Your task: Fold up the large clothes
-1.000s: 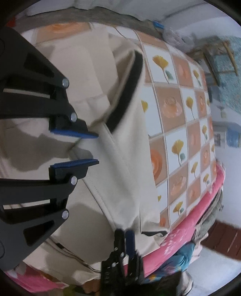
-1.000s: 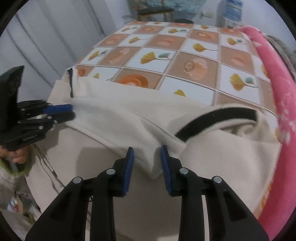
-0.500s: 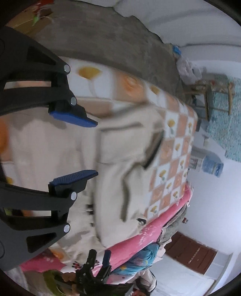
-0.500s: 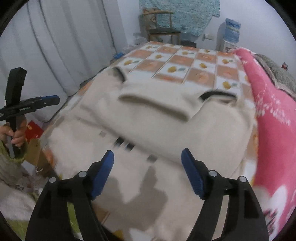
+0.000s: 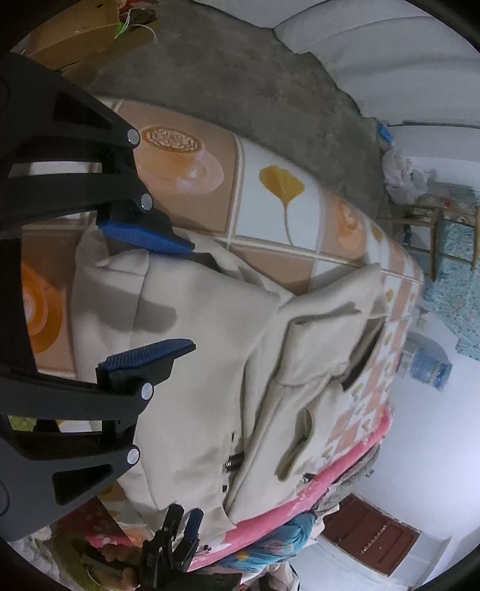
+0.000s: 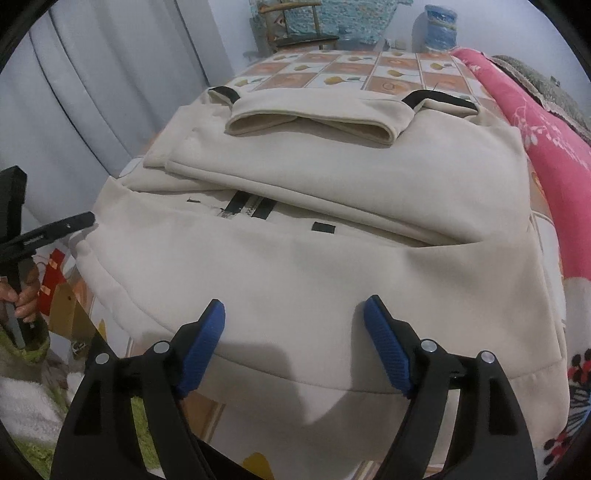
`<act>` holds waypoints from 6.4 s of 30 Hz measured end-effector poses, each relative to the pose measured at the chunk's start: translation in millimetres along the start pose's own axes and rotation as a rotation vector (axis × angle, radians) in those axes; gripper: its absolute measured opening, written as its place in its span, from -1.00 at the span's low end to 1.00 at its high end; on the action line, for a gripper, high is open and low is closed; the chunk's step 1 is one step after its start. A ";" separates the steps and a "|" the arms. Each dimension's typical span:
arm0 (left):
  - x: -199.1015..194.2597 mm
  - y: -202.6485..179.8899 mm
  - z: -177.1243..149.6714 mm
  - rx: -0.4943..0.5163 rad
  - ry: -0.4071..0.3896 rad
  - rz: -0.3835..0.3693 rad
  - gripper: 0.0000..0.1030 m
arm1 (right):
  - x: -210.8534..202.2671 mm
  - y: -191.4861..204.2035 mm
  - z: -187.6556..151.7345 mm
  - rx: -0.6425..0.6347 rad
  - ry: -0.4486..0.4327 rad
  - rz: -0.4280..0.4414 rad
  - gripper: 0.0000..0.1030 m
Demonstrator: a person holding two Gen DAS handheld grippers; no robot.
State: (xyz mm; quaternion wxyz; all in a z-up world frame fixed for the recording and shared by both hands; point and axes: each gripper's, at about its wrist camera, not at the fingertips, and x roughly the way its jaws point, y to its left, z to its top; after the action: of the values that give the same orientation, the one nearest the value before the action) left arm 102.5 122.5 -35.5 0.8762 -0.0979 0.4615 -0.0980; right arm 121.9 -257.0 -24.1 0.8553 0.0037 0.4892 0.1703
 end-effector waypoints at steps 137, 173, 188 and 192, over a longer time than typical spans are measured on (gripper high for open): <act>-9.8 -72.3 -0.6 0.282 -0.213 0.302 -0.89 | -60.8 -75.7 -8.1 0.017 -0.183 -0.411 -0.88; 121.3 -27.5 209.5 0.117 -0.085 0.210 -0.20 | 27.9 -189.9 169.0 0.218 -0.203 -0.313 -0.45; -35.0 -73.9 101.3 0.169 -0.270 0.088 0.79 | -83.1 -85.0 59.5 0.167 -0.314 -0.258 0.59; -47.4 -106.7 60.8 0.219 -0.283 0.076 0.84 | -77.3 -52.8 22.1 0.189 -0.283 -0.189 0.68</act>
State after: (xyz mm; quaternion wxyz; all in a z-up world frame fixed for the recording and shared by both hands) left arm 117.9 37.3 63.6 0.9409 0.0028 0.3237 -0.0996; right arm 119.8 -326.0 42.8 0.9236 0.0617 0.3761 0.0401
